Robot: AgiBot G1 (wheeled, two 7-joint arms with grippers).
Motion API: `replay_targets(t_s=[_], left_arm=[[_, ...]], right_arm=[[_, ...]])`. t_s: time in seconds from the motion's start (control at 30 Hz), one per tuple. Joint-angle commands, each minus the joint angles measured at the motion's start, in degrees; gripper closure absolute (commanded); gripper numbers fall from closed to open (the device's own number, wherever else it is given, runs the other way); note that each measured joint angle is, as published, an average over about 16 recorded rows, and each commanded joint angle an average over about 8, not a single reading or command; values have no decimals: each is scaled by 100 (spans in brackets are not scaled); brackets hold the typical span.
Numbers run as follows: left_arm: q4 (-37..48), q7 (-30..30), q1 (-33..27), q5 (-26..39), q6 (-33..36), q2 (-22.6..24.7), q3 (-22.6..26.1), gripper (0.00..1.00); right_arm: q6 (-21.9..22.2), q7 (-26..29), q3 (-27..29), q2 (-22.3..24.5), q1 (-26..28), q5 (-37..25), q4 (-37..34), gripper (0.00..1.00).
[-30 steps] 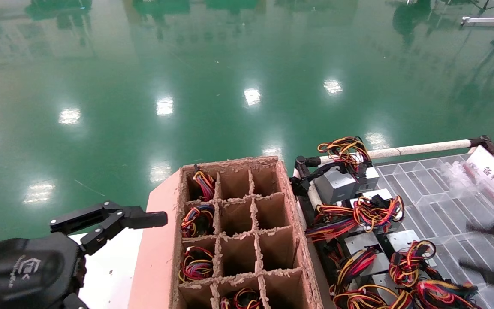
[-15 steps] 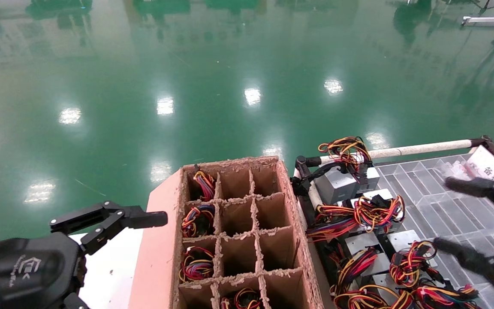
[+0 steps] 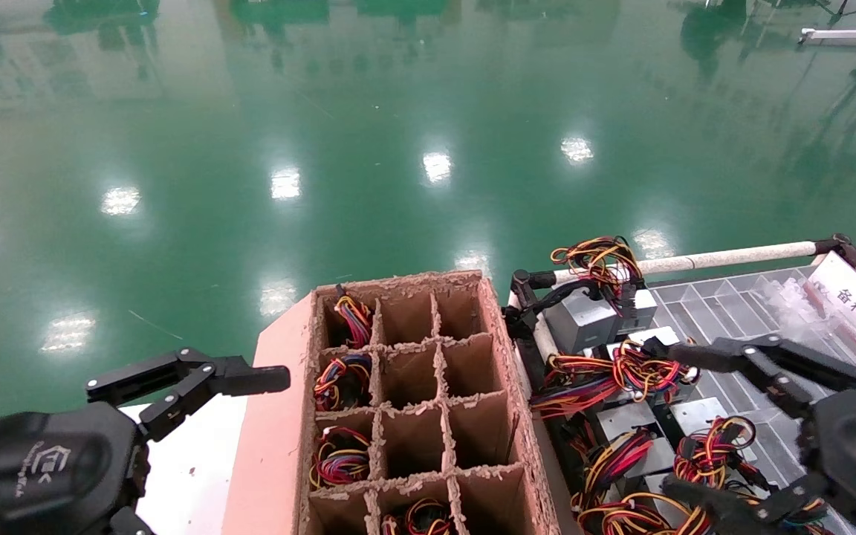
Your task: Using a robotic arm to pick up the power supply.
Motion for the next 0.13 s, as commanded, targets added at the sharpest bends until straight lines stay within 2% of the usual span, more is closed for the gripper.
replay_targets(t_s=[0.03,0.13], left_arm=[[0,0,0,0,0,0,0,0],[0,0,0,0,0,0,0,0]], right_arm=[[38,250,232,-124,-74,-151,233,0],[54,357,332,-177,-106,-216,333,0]])
